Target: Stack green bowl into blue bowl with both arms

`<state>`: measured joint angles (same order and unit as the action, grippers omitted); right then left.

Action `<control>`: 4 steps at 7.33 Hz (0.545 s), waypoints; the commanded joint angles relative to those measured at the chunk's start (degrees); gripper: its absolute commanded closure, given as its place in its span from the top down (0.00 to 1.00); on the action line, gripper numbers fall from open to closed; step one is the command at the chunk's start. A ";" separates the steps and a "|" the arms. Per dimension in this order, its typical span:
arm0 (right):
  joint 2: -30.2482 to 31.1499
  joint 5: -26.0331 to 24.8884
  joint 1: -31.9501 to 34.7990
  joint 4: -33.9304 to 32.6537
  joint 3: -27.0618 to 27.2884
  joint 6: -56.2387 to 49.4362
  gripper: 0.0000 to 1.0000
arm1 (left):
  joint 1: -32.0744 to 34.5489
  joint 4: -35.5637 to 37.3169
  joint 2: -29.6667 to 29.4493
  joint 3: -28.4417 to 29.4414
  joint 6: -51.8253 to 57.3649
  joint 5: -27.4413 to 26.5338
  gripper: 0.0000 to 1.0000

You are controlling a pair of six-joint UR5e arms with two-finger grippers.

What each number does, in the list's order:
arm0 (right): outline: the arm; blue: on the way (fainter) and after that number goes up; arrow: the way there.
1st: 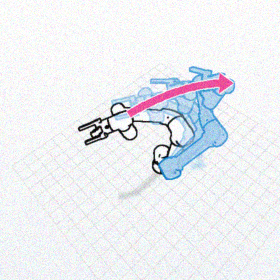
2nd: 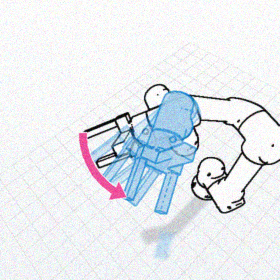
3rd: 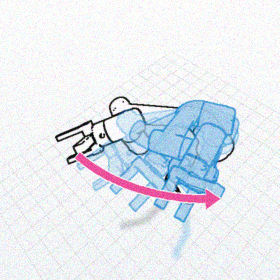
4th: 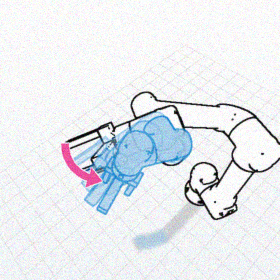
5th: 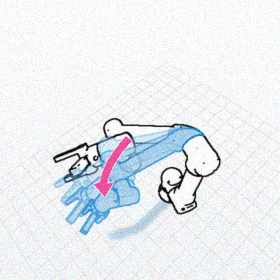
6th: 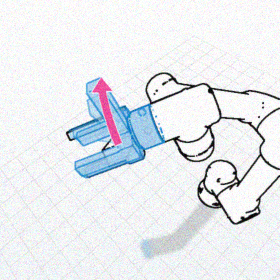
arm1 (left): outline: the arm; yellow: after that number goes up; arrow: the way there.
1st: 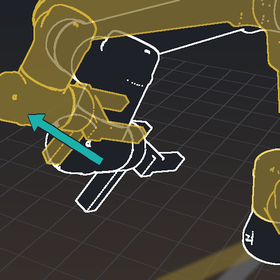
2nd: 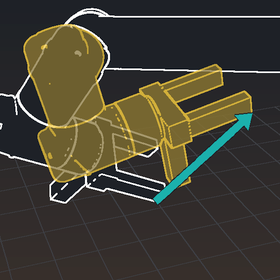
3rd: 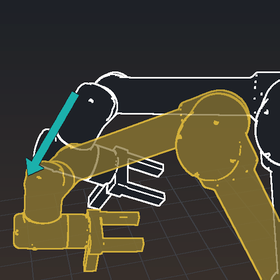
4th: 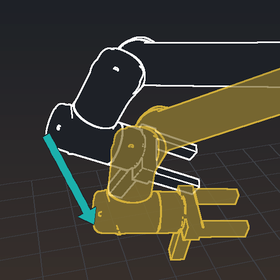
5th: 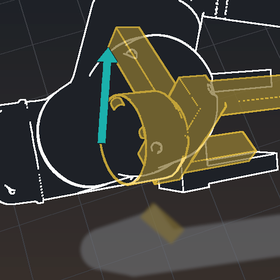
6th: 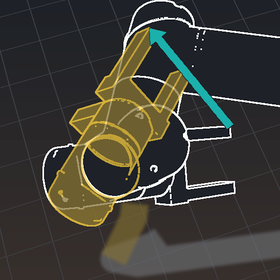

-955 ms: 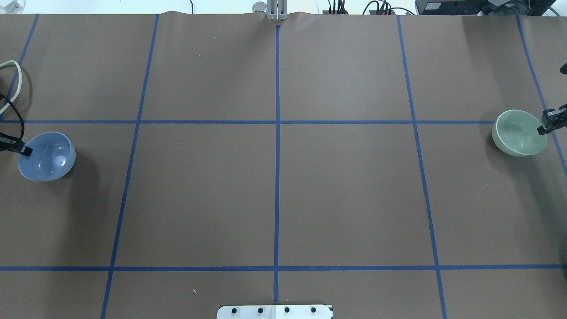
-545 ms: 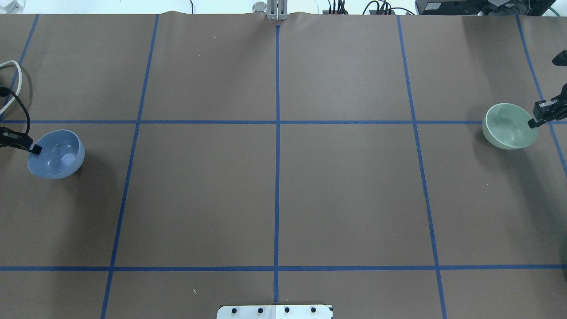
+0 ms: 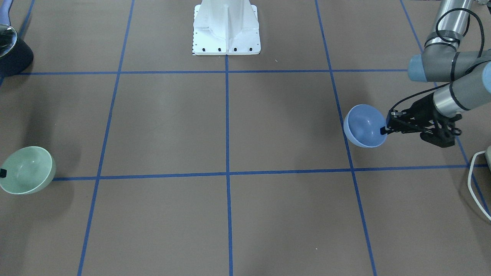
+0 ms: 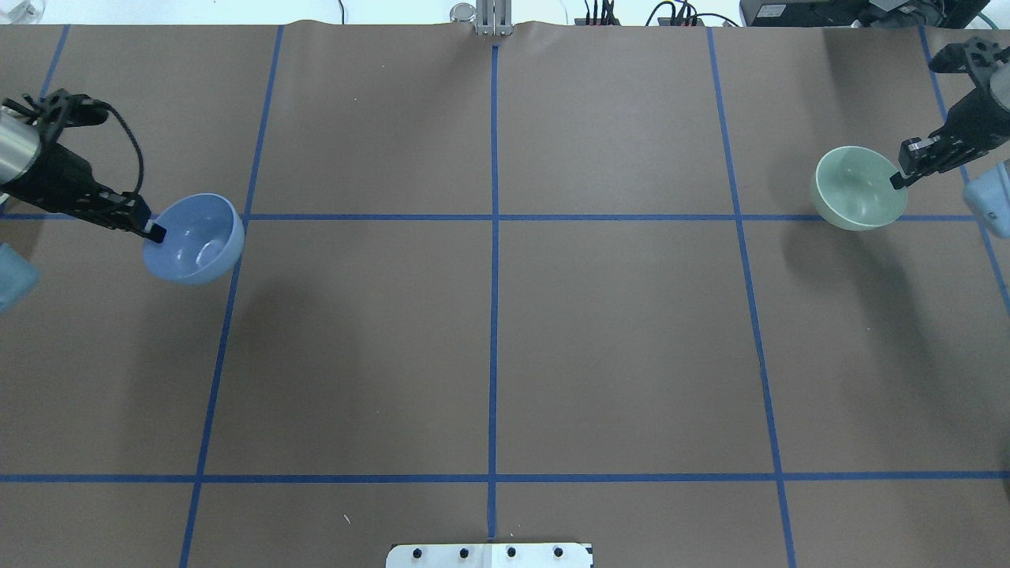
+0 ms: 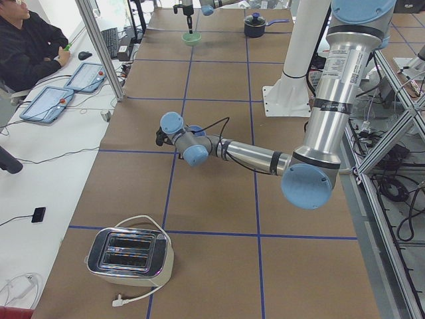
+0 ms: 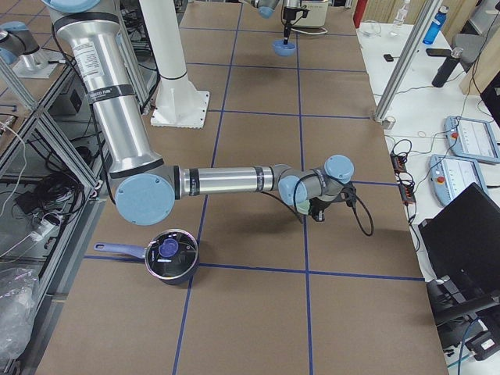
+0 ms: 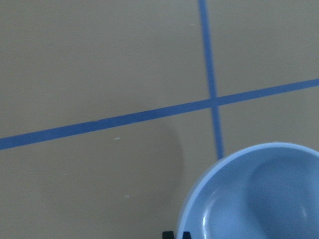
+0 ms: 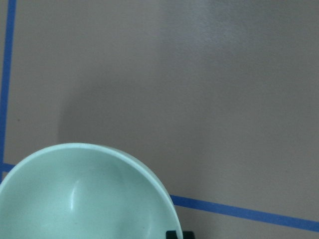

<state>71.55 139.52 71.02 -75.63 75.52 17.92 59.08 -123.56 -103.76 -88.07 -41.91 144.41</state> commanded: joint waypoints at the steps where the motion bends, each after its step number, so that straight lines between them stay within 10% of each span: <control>1: -4.47 0.40 -2.63 -3.28 1.03 4.39 0.00 | -9.19 0.68 -6.34 -0.97 -8.07 -6.01 0.00; 4: -7.38 1.89 -5.71 -3.81 3.84 5.20 0.00 | -17.31 11.72 -19.78 -0.71 -13.02 -11.57 0.00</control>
<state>65.74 140.40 66.33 -79.05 78.40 22.73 44.63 -116.86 -118.04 -88.88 -53.11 135.64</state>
